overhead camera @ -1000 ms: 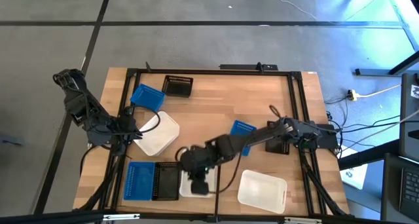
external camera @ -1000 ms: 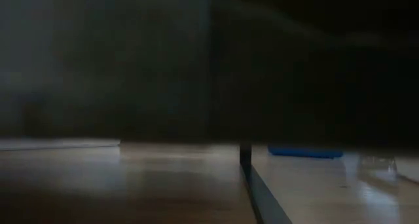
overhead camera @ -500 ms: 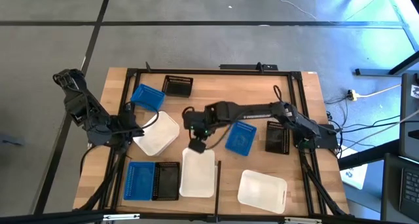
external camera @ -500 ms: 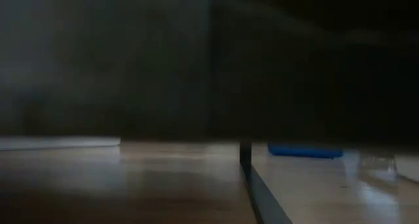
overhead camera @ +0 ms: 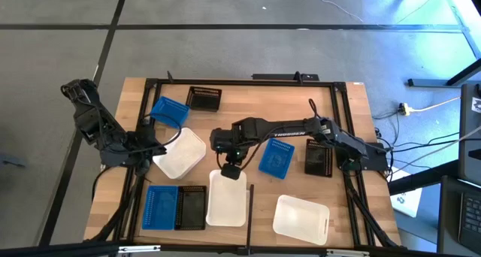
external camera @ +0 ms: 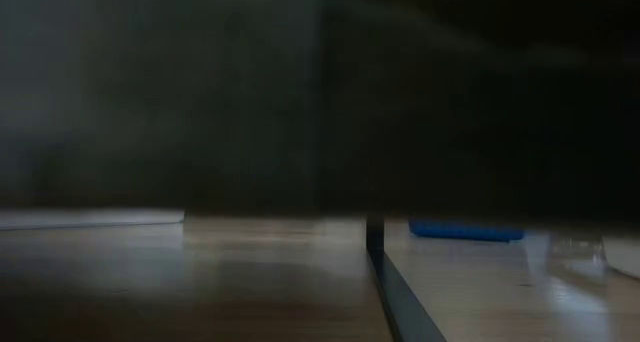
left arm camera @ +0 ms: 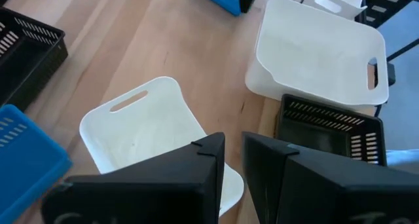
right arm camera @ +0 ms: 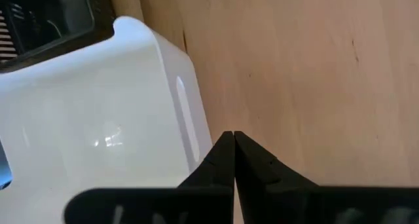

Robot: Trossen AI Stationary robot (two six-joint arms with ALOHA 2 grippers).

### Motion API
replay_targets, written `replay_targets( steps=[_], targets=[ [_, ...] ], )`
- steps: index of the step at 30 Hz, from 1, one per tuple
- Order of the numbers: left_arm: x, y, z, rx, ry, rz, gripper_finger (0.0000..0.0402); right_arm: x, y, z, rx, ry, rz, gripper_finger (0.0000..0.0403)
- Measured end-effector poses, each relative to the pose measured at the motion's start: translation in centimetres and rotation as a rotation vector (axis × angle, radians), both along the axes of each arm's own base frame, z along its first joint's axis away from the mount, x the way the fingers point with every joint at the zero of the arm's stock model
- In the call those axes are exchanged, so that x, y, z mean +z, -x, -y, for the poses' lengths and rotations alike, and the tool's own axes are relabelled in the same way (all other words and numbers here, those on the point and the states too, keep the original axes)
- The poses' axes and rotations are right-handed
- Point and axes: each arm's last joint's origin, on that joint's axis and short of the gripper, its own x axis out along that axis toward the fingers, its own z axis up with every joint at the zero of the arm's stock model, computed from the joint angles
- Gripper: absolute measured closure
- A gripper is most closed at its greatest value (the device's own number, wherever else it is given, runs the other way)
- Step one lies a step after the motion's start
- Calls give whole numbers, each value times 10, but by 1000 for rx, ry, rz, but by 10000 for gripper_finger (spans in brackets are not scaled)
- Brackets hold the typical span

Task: Stack baskets on shelf by color
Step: Put the top white bin on the shelf

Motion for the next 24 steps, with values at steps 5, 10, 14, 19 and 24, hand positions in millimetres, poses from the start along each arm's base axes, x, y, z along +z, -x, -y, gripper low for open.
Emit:
replay_targets(
  steps=[5,10,14,19,24],
  targets=[
    [0,0,0,-1,-2,0,360,0,0,-4,6,-3,2,403],
    [0,0,0,-3,-3,0,360,-6,-3,-10,18,-4,-3,403],
    [0,0,0,-5,-5,-1,360,-16,-6,-15,28,-13,-15,403],
    [0,0,0,-5,-5,-1,360,-21,-8,-22,55,-72,-26,403],
    [0,0,0,-6,-5,-1,360,-21,-7,-34,99,-127,-25,403]
  ],
)
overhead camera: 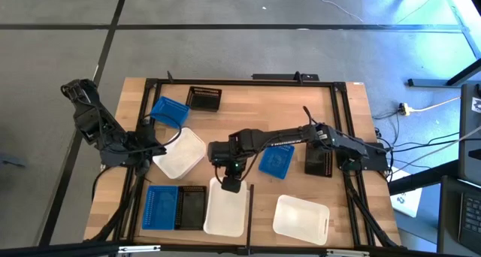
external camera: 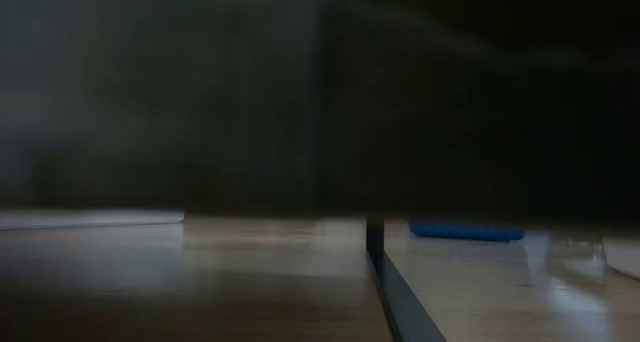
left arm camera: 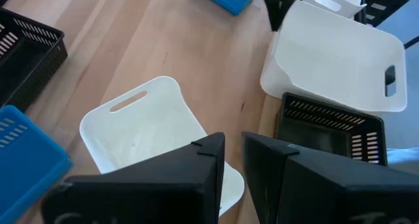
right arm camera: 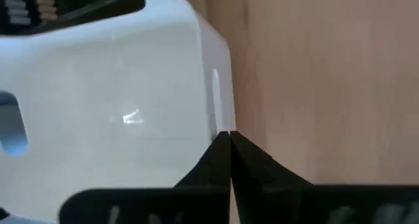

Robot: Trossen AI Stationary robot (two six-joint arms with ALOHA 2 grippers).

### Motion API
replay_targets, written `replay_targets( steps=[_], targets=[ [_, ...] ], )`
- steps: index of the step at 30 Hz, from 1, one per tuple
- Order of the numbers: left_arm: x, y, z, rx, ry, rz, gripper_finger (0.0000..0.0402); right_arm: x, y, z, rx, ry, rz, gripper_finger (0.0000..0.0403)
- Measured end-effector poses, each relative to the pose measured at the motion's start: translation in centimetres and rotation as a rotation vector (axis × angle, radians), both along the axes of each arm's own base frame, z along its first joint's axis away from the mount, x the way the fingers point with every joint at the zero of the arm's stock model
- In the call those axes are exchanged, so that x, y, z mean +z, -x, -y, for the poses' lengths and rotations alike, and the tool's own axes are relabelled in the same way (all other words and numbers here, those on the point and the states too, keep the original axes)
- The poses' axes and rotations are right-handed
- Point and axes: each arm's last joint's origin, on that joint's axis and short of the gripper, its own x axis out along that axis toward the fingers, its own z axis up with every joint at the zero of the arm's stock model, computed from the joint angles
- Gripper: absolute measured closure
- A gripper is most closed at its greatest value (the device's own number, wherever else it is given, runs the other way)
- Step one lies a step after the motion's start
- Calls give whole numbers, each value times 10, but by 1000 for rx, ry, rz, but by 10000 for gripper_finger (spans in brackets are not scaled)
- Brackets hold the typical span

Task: Stack baskets on shelf by color
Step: Put the top white bin on the shelf, then stack the left blue bin on top of the blue bin on the shelf

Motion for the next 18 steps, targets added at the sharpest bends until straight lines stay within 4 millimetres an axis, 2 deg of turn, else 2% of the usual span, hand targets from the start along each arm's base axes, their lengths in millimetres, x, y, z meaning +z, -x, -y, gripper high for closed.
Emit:
replay_targets(
  steps=[5,8,11,15,18],
  targets=[
    [0,0,0,0,0,0,360,-1,1,-2,-15,88,12,403],
    [0,0,0,0,0,0,360,6,2,1,-33,139,31,403],
    [0,0,0,22,25,0,360,22,6,3,-48,191,76,403],
    [0,-1,-1,136,144,-2,360,46,15,6,-104,238,136,403],
    [0,-3,-4,195,162,6,360,62,20,9,-167,283,191,403]
  ],
)
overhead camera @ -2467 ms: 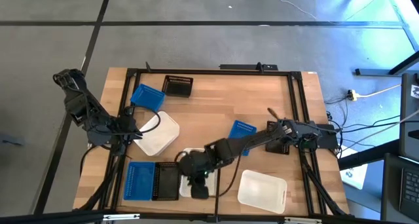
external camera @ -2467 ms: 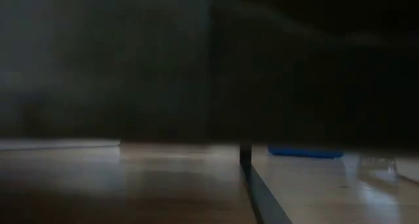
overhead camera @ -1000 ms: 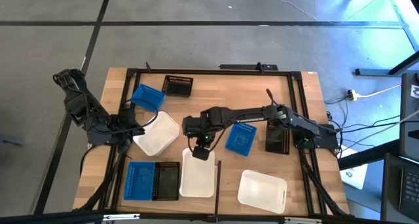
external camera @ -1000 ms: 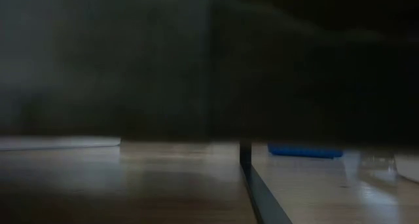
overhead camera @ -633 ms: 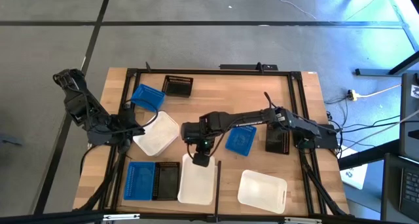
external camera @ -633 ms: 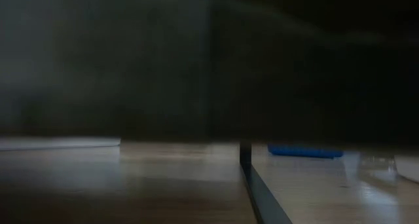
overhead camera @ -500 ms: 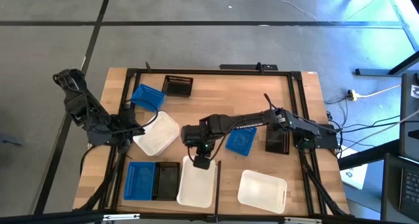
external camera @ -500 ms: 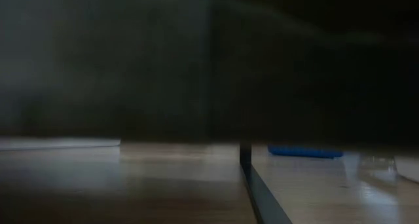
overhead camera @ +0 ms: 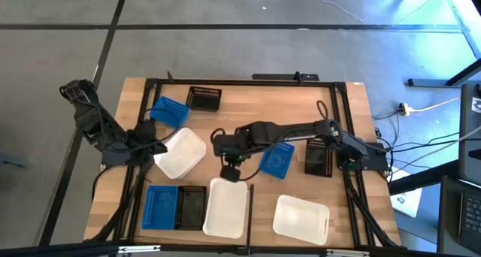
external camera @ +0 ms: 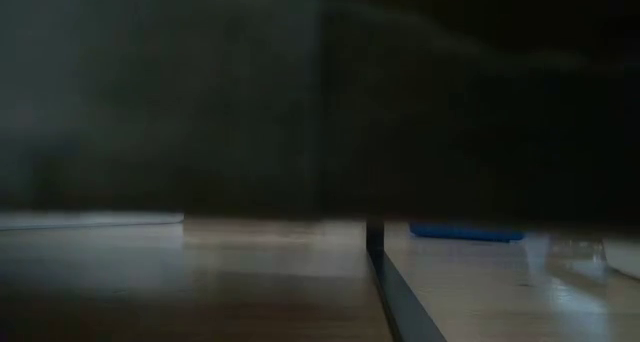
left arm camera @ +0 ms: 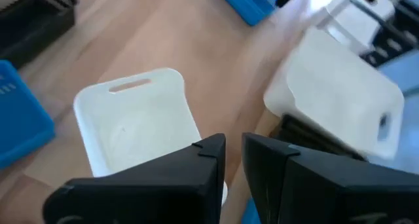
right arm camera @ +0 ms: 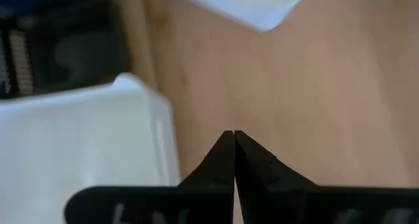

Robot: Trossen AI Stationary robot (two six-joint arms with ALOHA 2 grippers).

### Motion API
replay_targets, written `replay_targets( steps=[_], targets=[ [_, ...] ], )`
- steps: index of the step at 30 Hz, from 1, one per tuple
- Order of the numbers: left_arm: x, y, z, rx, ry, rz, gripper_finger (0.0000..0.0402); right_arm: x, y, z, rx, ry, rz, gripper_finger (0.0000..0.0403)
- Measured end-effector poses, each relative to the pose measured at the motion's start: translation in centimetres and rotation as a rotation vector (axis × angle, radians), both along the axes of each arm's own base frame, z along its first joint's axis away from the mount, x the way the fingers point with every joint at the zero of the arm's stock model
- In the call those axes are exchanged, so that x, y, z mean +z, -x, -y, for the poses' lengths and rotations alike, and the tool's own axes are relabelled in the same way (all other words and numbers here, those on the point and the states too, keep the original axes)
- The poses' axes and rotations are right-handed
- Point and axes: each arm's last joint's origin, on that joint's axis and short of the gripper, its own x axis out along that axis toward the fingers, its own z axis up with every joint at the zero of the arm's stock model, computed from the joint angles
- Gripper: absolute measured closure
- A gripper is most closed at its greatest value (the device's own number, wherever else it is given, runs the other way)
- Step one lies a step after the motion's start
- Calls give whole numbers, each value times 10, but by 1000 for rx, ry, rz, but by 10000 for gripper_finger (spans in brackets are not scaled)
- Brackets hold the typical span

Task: Stack baskets on shelf by color
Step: Stack the left blue bin on top of the blue bin on the shelf

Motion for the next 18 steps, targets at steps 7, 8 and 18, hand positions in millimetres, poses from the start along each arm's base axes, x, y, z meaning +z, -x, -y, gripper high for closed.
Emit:
replay_targets(
  steps=[7,8,18],
  targets=[
    [-5,-1,-17,205,5,-53,360,38,18,10,-113,71,115,403],
    [-6,-1,-19,232,2,-66,360,45,21,13,-134,77,133,403],
    [-8,-5,-38,410,10,-117,360,84,60,54,-309,211,132,403]
  ],
)
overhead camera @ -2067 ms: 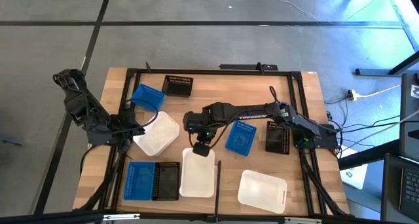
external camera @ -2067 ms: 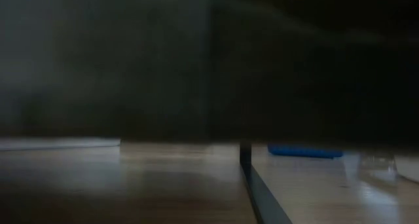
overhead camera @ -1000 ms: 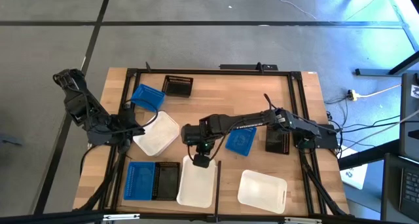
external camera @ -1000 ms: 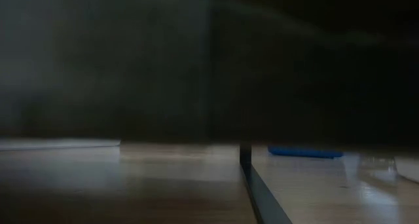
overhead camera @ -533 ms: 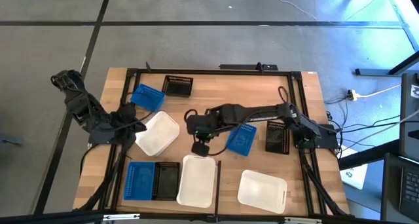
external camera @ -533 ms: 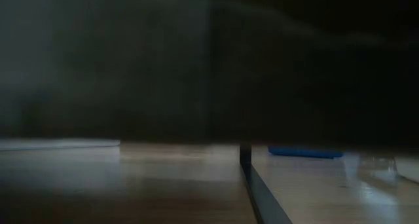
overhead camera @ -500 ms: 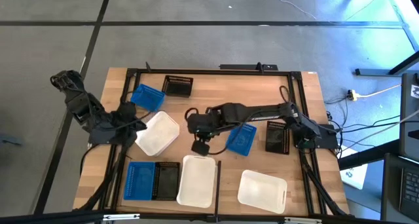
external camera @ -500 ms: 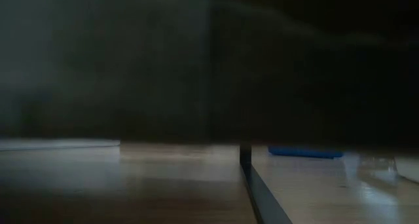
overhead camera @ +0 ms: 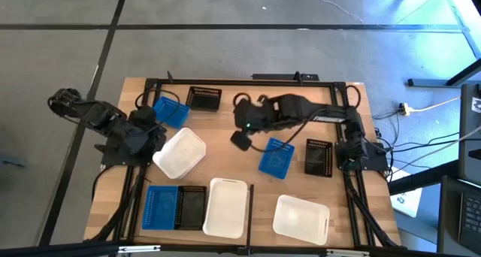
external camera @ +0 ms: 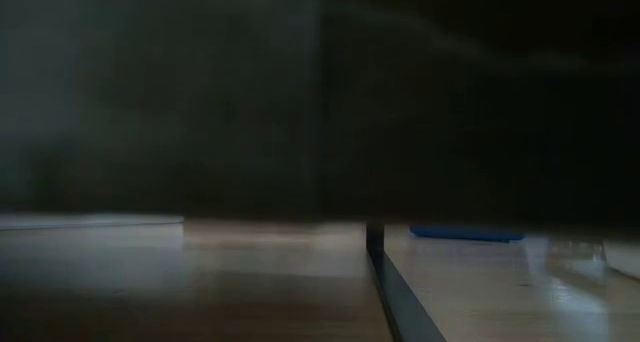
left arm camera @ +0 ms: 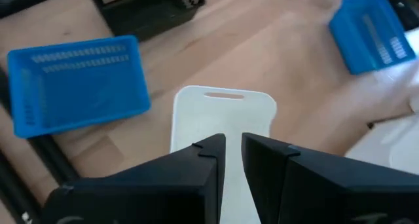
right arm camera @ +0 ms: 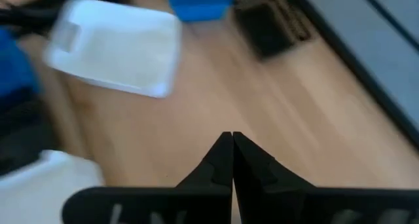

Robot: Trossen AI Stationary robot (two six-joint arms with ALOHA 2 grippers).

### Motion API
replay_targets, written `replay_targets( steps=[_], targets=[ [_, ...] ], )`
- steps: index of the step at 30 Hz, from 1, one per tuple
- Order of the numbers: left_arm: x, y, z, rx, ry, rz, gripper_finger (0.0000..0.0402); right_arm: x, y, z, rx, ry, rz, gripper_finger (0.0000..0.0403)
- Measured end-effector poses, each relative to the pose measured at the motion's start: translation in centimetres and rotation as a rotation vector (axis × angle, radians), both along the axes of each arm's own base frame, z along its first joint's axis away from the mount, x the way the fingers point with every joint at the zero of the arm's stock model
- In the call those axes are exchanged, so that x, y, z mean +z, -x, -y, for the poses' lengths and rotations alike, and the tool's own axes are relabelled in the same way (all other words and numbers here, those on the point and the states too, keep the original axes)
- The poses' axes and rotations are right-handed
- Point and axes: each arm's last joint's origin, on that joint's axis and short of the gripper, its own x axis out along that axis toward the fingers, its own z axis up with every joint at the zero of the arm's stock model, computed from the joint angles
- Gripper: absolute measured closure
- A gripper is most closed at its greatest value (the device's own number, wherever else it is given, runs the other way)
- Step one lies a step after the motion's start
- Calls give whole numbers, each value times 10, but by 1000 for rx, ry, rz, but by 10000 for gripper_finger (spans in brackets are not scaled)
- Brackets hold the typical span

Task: Stack baskets on shelf by color
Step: Stack the left blue bin on top of the blue bin on the shelf

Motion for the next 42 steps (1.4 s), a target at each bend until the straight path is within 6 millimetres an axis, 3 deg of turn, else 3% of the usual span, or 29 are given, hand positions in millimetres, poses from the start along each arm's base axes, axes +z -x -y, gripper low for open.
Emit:
replay_targets(
  steps=[8,14,19,24,31,42],
  targets=[
    [-3,-10,-19,197,64,-48,360,-5,20,63,-84,15,-213,403],
    [-6,-22,-35,258,98,-110,360,-6,27,110,25,-31,-248,403],
    [-11,-40,-53,317,117,-132,360,-6,35,137,70,-43,-265,403],
    [-21,-51,-79,394,153,-223,360,-7,39,149,232,-125,-240,402],
    [-37,-67,-112,308,227,-336,360,-6,42,156,417,-161,-206,402],
    [-68,-81,-156,261,316,-466,360,-7,46,158,504,-141,-242,402]
  ],
)
